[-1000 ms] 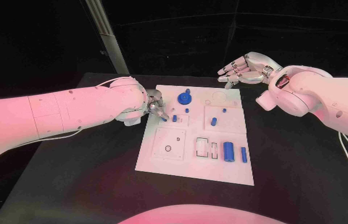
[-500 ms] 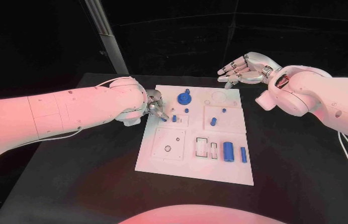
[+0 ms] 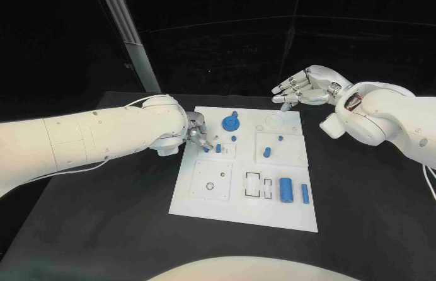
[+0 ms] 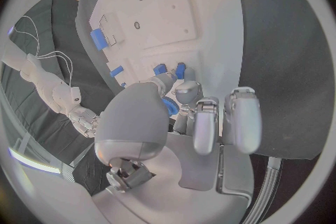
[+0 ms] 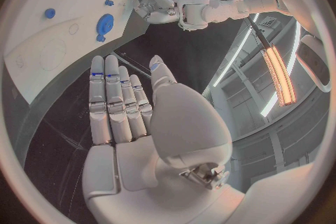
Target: Assemble the parts on the task board
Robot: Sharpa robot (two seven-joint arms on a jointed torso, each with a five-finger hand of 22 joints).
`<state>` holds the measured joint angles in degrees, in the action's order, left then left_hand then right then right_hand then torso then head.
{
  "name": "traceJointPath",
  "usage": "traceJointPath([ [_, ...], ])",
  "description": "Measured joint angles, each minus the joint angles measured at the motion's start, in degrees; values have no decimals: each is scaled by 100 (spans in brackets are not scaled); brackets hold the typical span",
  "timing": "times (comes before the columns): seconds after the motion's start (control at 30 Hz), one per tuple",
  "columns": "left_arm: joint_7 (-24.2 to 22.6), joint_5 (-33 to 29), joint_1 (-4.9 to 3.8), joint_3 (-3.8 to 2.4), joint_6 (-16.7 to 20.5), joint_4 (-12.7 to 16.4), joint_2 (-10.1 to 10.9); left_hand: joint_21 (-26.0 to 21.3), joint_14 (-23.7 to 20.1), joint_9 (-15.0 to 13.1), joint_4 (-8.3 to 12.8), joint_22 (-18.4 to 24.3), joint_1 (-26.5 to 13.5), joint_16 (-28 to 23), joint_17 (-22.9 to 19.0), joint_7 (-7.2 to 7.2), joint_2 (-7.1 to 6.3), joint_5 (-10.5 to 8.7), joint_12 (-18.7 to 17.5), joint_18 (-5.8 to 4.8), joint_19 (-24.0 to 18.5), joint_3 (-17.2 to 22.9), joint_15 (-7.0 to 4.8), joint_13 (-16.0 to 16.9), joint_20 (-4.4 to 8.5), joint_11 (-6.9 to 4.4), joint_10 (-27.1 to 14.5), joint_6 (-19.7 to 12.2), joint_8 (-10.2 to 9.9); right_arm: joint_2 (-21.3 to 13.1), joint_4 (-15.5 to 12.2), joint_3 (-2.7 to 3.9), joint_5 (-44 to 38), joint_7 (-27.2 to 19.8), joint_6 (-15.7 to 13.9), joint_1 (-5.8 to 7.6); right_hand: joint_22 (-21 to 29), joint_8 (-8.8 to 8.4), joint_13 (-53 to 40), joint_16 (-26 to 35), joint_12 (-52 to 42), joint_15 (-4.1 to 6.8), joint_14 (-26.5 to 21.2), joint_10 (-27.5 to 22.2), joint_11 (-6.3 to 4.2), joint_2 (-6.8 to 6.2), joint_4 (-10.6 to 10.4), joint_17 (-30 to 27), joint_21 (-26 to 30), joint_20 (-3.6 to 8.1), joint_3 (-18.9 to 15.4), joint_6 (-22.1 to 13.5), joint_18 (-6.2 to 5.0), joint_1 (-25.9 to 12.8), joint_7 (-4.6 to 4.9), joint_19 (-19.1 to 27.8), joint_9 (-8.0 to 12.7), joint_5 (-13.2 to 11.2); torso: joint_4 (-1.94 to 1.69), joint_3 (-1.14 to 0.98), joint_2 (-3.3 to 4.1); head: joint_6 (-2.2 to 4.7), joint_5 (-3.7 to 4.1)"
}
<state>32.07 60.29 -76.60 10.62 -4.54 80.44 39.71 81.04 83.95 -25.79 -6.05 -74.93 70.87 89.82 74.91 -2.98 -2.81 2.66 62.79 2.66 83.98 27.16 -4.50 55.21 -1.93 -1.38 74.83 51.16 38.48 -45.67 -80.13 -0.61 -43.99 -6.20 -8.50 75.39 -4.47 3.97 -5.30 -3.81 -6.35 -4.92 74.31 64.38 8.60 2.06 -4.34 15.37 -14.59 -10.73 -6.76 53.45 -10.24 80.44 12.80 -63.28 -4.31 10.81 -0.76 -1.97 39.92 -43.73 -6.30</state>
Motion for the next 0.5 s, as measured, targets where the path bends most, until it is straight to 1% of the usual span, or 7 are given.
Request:
traceJointPath([
  [0.37,11,4,-18,16,-80,-27,-29,0,0,-2,-16,0,0,0,0,-11,0,22,0,0,0,16,0,-18,0,10,-9,-10,15,-6,-5,0,0,1,5,0,-1,0,0,0,-1,0,0,0,0,0,0,1,0,0,0,0,0,0,0,0,0,0,2,0,-1,-22,15],
  [0.43,11,6,-18,18,-81,-26,-28,0,0,-6,-16,0,-2,0,0,-19,-1,22,0,0,0,16,0,-12,0,10,-9,-18,14,-8,-6,0,0,2,5,0,5,0,5,0,-25,0,0,0,0,0,0,-5,23,0,0,-18,0,0,-18,0,0,0,1,1,-2,-25,15],
  [0.5,11,7,-19,20,-81,-25,-26,0,0,-14,-16,0,-46,0,0,-18,-29,22,0,0,0,16,0,3,0,10,-9,-17,14,-8,-6,0,0,2,6,0,6,0,5,0,-25,0,0,0,0,0,0,-7,23,-13,0,-18,0,0,-18,-13,0,0,-1,2,-3,-25,16],
])
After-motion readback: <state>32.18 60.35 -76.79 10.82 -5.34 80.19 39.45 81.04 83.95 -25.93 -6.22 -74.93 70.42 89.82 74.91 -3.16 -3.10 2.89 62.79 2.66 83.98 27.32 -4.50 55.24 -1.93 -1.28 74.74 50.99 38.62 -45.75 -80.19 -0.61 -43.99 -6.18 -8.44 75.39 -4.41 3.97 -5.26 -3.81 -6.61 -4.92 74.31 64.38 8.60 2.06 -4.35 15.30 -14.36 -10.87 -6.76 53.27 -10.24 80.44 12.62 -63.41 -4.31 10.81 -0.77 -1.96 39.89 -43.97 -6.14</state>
